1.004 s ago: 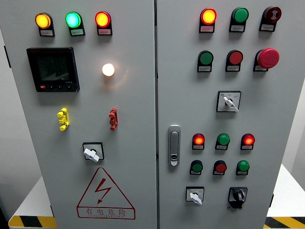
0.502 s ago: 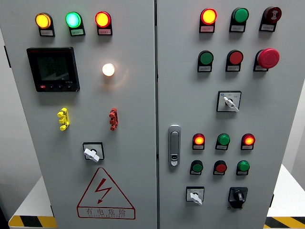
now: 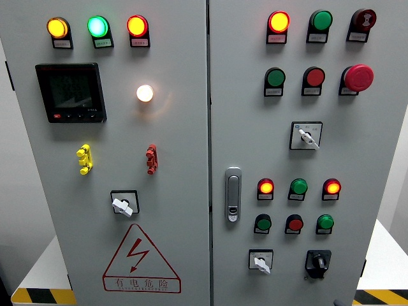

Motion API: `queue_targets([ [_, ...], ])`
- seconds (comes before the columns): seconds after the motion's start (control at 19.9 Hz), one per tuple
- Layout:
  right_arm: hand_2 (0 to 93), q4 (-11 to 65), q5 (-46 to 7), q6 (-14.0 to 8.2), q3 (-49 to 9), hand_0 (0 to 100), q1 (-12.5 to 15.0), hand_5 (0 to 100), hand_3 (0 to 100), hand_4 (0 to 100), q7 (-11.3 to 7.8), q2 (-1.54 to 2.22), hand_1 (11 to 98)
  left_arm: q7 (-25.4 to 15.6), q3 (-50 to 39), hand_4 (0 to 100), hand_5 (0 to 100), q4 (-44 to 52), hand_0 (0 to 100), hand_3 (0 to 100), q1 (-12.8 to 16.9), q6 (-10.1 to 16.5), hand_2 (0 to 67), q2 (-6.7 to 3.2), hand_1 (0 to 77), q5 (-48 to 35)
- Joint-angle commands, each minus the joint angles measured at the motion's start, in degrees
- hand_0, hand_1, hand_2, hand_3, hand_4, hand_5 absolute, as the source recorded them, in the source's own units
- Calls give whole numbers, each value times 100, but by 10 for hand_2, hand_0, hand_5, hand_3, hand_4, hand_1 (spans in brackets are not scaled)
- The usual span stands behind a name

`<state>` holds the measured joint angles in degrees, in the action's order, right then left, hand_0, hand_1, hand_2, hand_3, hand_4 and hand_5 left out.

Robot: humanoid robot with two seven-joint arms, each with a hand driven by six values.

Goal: Trip black knob to open circuit
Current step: 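Reach the right hand up toward the black rotary knob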

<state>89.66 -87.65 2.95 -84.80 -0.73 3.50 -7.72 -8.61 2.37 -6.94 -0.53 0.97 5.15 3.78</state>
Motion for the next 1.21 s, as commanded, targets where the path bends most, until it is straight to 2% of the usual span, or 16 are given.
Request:
queue_targets([
  [0.0,27,-1,-6,-66,-11,932,-164,1000,855,938,19,-10,970,0,0,66,15,0,0,213,0,0,129,4,31,0],
  [0.05,27,-10,3,-66,-11,927,-216,1000,857,944,28,-11,973,0,0,66,15,0,0,213,0,0,129,-5,31,0],
  [0.1,28,-45,-6,-75,-19,918,-260,1000,860,949,28,-37,978,0,0,66,15,0,0,213,0,0,129,4,31,0],
  [0.15,30,-88,3,-84,-19,914,-304,1000,864,953,45,-46,980,0,0,65,15,0,0,213,0,0,129,4,30,0],
  [0.35,33,-124,3,-84,-11,909,-401,1000,868,959,81,-46,983,0,0,65,15,0,0,213,0,0,129,4,30,0],
  [0.5,35,-273,3,-84,-28,902,-585,1000,868,968,81,-55,981,0,0,66,15,0,0,213,0,0,129,4,30,0],
  [1.15,37,-484,11,-75,-37,918,-841,1000,867,984,124,-55,969,0,0,65,15,0,0,213,0,0,129,4,30,0],
])
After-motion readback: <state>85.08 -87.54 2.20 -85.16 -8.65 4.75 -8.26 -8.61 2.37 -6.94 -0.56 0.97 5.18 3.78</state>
